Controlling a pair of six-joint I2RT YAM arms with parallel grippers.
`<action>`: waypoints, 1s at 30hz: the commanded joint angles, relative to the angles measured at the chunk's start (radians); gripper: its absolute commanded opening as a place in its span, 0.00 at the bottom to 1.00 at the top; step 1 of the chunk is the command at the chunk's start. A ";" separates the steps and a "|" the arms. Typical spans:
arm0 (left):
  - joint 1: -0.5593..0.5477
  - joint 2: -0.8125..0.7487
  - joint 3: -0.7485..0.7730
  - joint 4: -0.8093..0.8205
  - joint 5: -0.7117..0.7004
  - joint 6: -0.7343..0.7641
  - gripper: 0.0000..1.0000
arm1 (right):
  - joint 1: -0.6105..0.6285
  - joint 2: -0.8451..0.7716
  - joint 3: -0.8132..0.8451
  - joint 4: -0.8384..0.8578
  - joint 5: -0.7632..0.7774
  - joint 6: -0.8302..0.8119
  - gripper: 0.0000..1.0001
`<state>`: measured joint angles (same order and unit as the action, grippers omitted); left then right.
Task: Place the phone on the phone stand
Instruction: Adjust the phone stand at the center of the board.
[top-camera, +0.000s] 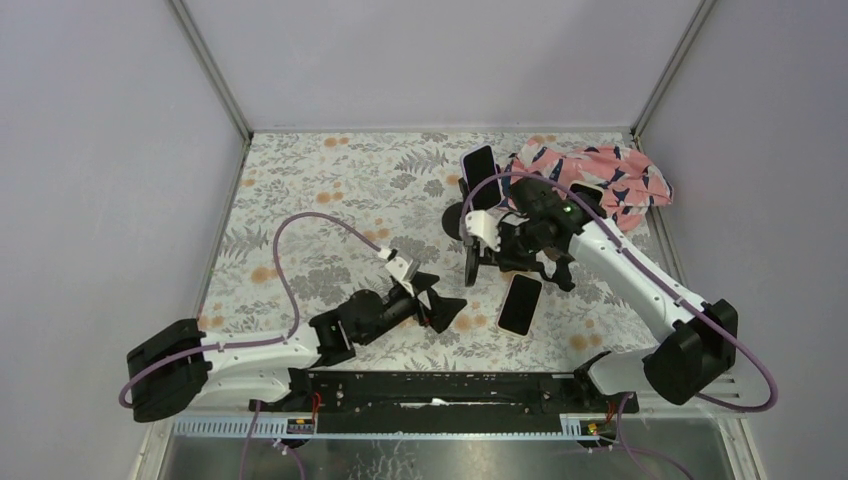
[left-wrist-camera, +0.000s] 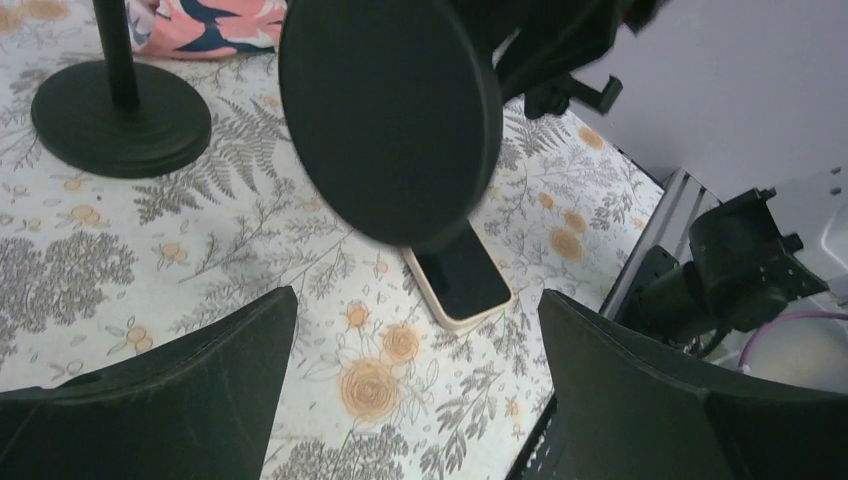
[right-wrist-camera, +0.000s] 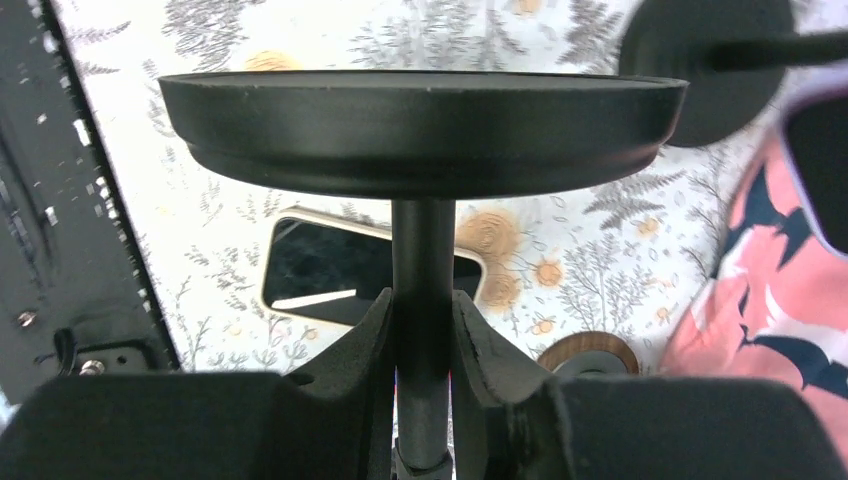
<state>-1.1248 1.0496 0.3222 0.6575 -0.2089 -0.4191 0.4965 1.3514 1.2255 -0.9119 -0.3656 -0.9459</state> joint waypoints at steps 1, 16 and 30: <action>0.007 0.077 0.087 0.102 -0.065 0.030 0.98 | 0.114 0.036 0.090 -0.089 0.083 0.026 0.04; 0.003 0.180 0.166 -0.068 -0.232 -0.166 0.10 | 0.211 0.139 0.229 -0.117 0.054 0.155 0.04; 0.003 0.143 0.013 0.006 -0.432 -0.418 0.00 | 0.122 0.153 0.508 -0.195 -0.175 0.313 0.77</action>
<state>-1.1255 1.2236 0.4004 0.5705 -0.4969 -0.7044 0.6968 1.5375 1.5963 -1.0657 -0.3901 -0.7101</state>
